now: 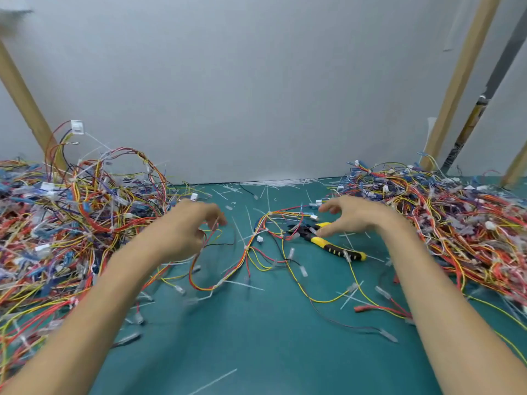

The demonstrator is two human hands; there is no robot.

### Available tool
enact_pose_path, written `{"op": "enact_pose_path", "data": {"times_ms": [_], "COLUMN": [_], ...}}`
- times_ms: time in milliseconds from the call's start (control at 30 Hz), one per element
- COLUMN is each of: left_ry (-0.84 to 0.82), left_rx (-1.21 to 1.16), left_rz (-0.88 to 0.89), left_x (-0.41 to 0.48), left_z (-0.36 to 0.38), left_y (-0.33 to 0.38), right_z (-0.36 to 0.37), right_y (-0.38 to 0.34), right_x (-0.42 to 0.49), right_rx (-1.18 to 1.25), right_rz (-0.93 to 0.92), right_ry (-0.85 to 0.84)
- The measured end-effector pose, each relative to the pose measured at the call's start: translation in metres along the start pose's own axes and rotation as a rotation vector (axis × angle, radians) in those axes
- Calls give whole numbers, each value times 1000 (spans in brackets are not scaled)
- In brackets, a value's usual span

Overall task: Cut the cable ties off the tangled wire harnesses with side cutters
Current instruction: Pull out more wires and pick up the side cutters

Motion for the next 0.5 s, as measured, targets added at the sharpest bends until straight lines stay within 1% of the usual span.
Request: {"op": "enact_pose_path", "data": {"times_ms": [33,67,167,267,300,333,400,433,500], "left_ry": [-112,-154,-197,-378,-362,-277,-46,34,128], "left_rx": [17,27,12,-215,-261,-265,-234,-252,-313], "left_rz": [38,73,174,272,272,259,210,190,159], "left_x": [-2,-5,-14,-22,-20,-16,-8,-6,-2], "left_z": [-2,-4,-7,2,6,9,16,20,28], "left_y": [6,12,34,59,64,67,70,70,67], "right_z": [4,8,20,23,22,20,17,17,19], "right_y": [0,-1,0,3,4,5,5,5,4], "right_x": [1,2,9,13,13,13,13,13,11], "right_rx": [-27,-42,-100,-155,-169,-185,-182,-161,-150], "right_rz": [4,-3,7,75,100,123,149,146,141], "right_ry": [-34,-54,-117,-141,-124,-98,-50,-37,-34]}}
Point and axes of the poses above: each hand's wrist, its own x-axis towards the middle knuckle, its own z-axis out of the palm, y = z × x, the point moved 4 cm from there along x, towards the middle knuckle, and after that the axes turned 15 degrees about -z, right-handed, at the moved point
